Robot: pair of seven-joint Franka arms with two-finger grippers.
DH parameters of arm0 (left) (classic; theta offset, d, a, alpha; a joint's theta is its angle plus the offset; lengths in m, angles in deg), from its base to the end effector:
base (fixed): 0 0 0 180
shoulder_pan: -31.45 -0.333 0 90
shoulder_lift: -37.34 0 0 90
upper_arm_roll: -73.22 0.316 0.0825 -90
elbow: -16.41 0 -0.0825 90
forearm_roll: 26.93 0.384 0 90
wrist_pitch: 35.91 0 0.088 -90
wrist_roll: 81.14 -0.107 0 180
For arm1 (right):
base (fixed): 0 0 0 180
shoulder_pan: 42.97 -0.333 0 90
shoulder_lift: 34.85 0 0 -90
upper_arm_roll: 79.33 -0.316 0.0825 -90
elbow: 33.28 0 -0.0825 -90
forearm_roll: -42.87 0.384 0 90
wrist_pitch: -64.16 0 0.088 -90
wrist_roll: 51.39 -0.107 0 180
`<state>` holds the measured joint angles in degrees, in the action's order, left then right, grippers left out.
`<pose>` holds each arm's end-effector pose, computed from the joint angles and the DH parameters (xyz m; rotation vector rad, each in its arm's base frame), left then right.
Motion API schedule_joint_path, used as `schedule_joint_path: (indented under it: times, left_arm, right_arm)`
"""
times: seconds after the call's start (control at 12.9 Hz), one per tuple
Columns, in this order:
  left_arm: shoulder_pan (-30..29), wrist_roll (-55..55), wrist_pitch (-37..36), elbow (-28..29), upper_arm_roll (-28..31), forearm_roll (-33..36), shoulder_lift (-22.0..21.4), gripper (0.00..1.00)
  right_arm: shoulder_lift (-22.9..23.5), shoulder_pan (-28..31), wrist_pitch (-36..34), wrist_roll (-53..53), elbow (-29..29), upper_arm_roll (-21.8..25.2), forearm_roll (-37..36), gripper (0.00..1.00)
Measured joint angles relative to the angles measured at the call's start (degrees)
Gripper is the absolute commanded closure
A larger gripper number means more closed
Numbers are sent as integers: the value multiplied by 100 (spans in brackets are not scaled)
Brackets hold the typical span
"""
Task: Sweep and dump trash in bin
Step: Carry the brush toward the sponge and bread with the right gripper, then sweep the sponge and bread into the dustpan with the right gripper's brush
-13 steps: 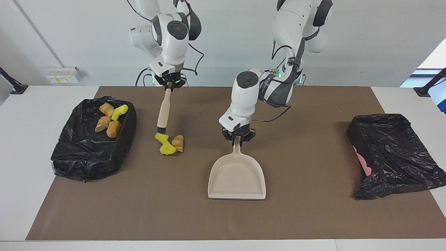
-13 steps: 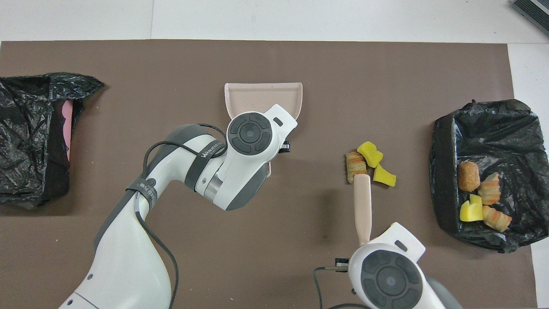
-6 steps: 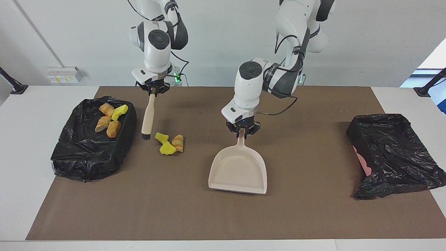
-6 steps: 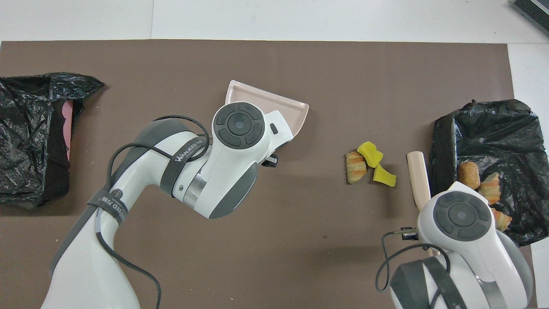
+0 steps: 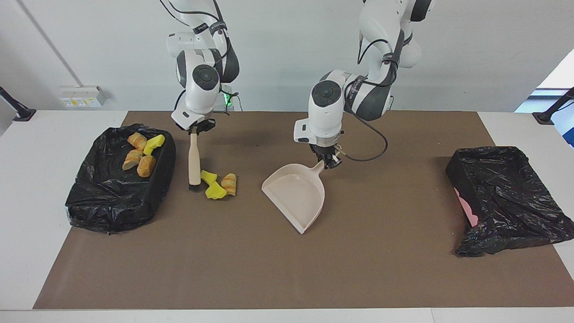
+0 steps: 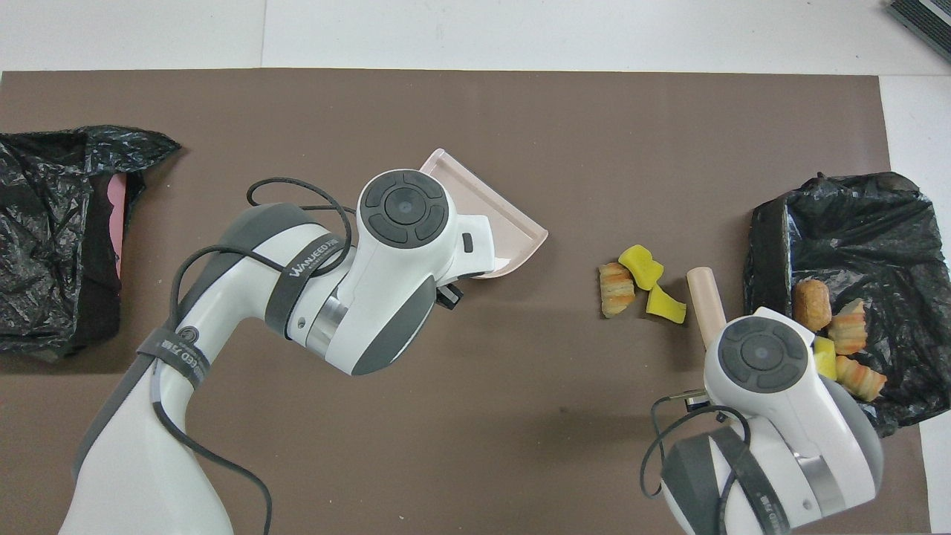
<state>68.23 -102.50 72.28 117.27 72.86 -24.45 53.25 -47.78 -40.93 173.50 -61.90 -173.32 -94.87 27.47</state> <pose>0.4940 -0.3698 0.3961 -2.6707 1.5247 0.2204 0.4116 0.0783 0.3646 2.7545 0.2302 -0.3548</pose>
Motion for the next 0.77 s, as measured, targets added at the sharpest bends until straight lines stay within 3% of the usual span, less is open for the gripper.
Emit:
schedule_joint_path:
  times: [0.46,0.77]
  left_arm:
    - [185,-846,174,531,-33,345,-336,100]
    - [185,-1158,914,1181,-12,540,-558,100]
  right_arm:
    - [76,-153,291,0,-39,-36,740,100]
    - [199,-520,587,-21,-42,-45,1220,100]
